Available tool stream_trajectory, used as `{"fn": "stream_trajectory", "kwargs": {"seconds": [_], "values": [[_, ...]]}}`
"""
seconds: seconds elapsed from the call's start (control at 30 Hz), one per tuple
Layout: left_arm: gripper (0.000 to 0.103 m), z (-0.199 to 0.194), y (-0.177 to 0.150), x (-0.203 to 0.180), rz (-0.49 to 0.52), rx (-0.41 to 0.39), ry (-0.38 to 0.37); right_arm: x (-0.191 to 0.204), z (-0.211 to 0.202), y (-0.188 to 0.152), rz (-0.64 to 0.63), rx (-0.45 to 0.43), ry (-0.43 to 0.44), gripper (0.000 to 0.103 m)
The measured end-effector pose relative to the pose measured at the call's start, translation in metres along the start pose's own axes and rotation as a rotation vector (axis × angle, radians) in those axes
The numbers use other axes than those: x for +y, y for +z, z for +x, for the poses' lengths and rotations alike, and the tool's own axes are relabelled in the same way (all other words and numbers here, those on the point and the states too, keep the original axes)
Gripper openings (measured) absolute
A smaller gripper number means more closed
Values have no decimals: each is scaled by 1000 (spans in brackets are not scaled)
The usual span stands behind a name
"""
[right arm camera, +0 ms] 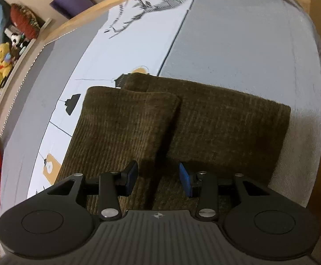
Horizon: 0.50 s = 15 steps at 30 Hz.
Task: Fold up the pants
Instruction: 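Lay the folded leg down with the right gripper and release both grippers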
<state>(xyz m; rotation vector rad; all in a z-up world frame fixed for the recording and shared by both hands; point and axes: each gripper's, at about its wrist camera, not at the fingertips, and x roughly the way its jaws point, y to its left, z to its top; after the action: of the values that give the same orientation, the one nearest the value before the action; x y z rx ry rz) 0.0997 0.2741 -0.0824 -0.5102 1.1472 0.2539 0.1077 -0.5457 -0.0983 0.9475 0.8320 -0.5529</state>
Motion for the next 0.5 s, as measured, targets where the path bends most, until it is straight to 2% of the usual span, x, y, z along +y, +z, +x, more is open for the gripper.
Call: {"fn": "stream_trajectory", "kwargs": {"seconds": [0.13, 0.17, 0.2, 0.23, 0.27, 0.3, 0.4, 0.5], "values": [[53, 0, 1, 0, 0, -8, 7, 0, 6, 4, 14, 4, 38, 43], [50, 0, 1, 1, 1, -12, 12, 2, 8, 4, 6, 2, 47, 43], [39, -1, 0, 2, 4, -16, 16, 6, 9, 4, -8, 0, 58, 43], [32, -2, 0, 2, 11, -21, 20, 10, 10, 4, -26, -4, 66, 39], [19, -4, 1, 2, 20, -31, 24, 15, 11, 3, -53, -14, 71, 16], [15, -7, 1, 3, 23, -42, 14, 19, 10, 2, -79, -20, 68, 3], [11, -23, 2, 4, 28, -110, -34, 28, -2, 4, -124, -85, 85, 2], [10, -51, -1, 7, 26, -214, -107, 32, -37, 9, -105, -193, 170, 2]]}}
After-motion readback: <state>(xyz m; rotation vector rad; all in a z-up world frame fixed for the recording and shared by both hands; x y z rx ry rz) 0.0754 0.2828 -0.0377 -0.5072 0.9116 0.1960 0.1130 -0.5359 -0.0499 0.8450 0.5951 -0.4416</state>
